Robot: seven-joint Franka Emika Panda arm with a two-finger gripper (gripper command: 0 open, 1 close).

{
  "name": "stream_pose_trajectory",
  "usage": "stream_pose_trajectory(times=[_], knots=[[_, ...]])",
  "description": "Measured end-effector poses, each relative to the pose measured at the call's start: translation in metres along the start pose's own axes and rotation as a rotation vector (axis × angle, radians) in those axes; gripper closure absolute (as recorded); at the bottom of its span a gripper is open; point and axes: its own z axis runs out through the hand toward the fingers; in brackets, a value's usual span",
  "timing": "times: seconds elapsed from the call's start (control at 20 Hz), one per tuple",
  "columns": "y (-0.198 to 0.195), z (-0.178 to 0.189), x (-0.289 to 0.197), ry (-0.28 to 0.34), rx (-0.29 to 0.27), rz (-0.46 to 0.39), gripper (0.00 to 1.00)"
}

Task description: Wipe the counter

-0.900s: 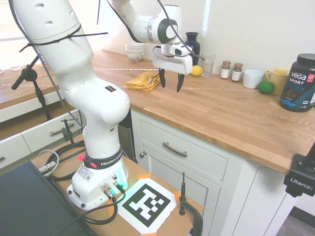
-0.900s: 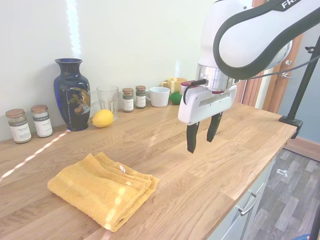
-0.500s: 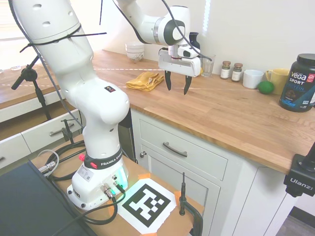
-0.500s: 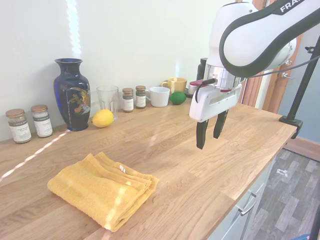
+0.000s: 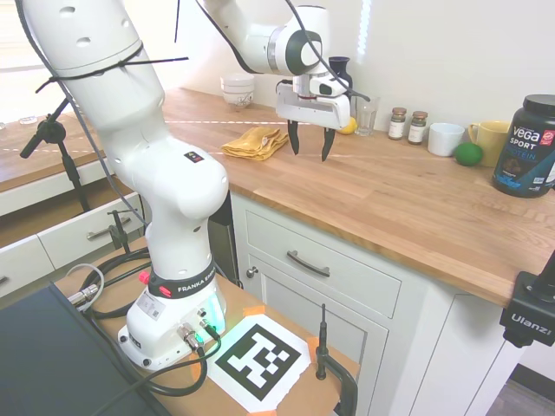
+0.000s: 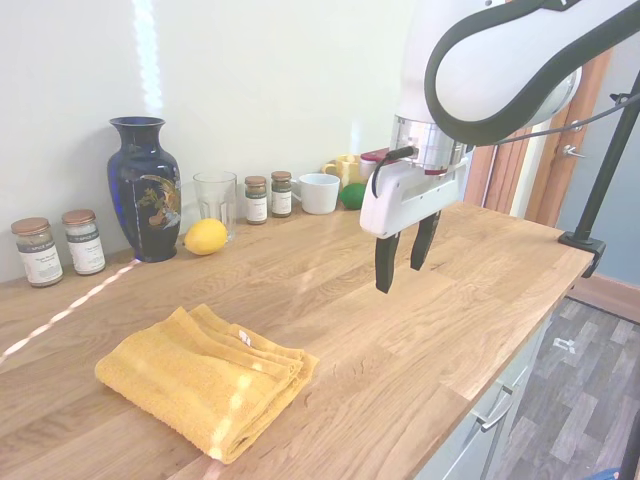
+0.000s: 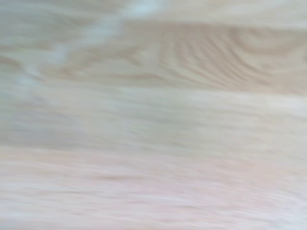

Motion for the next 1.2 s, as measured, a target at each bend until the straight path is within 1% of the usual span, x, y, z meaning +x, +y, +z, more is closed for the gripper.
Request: stream_pose_trajectory(times=[0.4,0.65,1.2], knots=[[-0.073,-0.025,-0.031,0.016,-0.001,-0.065,0.00],[-0.114,-0.032,-0.044,0.010,-0.005,-0.102,0.00],[-0.184,-0.014,-0.077,0.008,-0.048,-0.171,0.00]])
